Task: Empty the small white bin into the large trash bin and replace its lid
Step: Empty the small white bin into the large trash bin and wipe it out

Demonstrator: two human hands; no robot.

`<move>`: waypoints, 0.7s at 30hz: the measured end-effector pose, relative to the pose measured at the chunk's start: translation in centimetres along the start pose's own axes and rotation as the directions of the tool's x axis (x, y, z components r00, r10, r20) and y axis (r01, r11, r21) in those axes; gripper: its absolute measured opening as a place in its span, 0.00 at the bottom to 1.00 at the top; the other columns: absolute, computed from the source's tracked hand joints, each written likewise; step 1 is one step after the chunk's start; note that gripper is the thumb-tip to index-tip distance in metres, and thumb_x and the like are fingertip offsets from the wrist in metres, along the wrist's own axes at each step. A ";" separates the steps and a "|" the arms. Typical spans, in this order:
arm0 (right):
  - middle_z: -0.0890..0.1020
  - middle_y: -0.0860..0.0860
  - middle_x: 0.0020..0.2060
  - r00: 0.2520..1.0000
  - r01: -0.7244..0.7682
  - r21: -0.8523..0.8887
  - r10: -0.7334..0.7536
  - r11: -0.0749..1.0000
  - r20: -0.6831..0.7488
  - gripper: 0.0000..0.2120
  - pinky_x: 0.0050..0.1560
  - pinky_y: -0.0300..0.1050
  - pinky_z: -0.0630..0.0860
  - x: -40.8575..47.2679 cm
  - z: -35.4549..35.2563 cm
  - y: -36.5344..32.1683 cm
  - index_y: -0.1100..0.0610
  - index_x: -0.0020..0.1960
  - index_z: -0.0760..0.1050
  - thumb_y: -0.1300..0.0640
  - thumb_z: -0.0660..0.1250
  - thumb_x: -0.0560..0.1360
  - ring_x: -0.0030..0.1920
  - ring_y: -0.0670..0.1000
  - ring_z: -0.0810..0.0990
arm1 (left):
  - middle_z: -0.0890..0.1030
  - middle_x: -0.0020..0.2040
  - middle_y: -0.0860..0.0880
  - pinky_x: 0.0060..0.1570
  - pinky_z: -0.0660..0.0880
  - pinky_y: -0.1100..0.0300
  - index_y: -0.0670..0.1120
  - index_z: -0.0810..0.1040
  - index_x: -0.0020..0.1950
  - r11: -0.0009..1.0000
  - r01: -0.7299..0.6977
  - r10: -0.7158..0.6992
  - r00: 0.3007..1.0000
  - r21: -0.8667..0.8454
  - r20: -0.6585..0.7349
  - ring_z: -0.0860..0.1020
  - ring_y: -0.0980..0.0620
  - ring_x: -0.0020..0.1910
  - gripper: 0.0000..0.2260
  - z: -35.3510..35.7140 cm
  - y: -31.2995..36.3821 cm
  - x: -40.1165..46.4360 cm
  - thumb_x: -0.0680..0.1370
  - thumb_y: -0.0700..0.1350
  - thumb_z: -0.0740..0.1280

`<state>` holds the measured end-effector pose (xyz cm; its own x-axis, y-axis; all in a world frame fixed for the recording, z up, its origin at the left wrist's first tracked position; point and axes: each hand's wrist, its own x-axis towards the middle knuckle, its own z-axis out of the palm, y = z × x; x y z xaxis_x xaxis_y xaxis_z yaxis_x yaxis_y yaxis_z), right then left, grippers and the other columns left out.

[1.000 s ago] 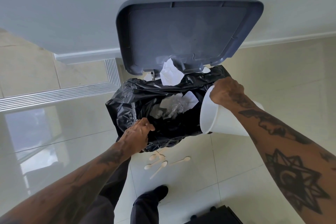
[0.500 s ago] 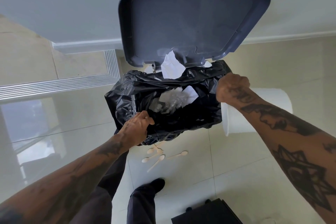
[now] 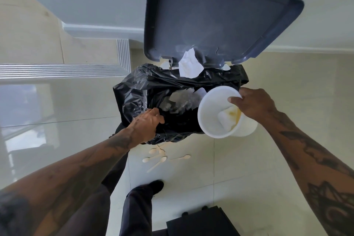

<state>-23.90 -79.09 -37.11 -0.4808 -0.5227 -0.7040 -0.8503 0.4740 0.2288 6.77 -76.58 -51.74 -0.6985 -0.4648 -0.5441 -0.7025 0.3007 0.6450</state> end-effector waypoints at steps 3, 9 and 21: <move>0.75 0.55 0.44 0.999 0.027 -0.075 -0.024 0.997 0.040 0.18 0.46 0.48 0.73 -0.6 -0.6 -1.3 0.55 0.47 0.69 0.41 0.67 0.75 0.44 0.58 0.74 | 0.72 0.64 0.49 0.66 0.71 0.56 0.49 0.76 0.66 1.000 -0.008 0.008 1.000 -0.001 -0.007 0.71 0.50 0.64 0.23 0.1 -0.1 -0.1 0.74 0.31 0.66; 0.80 0.62 0.55 0.990 0.021 -0.194 0.006 0.981 0.138 0.15 0.51 0.52 0.82 -0.8 -1.6 -2.1 0.62 0.57 0.73 0.62 0.70 0.72 0.50 0.62 0.83 | 0.72 0.65 0.49 0.65 0.72 0.58 0.49 0.76 0.67 1.000 -0.016 0.016 1.000 -0.008 -0.006 0.71 0.50 0.64 0.23 -0.2 -0.2 -0.2 0.74 0.32 0.66; 0.80 0.60 0.56 0.966 -0.052 0.091 0.026 0.995 0.258 0.19 0.37 0.46 0.81 -2.0 -0.1 -1.3 0.63 0.63 0.71 0.61 0.67 0.74 0.37 0.60 0.86 | 0.84 0.52 0.49 0.53 0.80 0.52 0.49 0.80 0.59 0.538 0.278 -0.336 0.937 -0.796 0.100 0.82 0.49 0.51 0.14 -4.8 7.3 2.2 0.77 0.55 0.67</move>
<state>-21.89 -78.75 -35.88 -0.4317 -0.3096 -0.8472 -0.8014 0.5628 0.2027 0.75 -79.44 -45.66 -0.4323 -0.4527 -0.7799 -0.4641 -0.6299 0.6228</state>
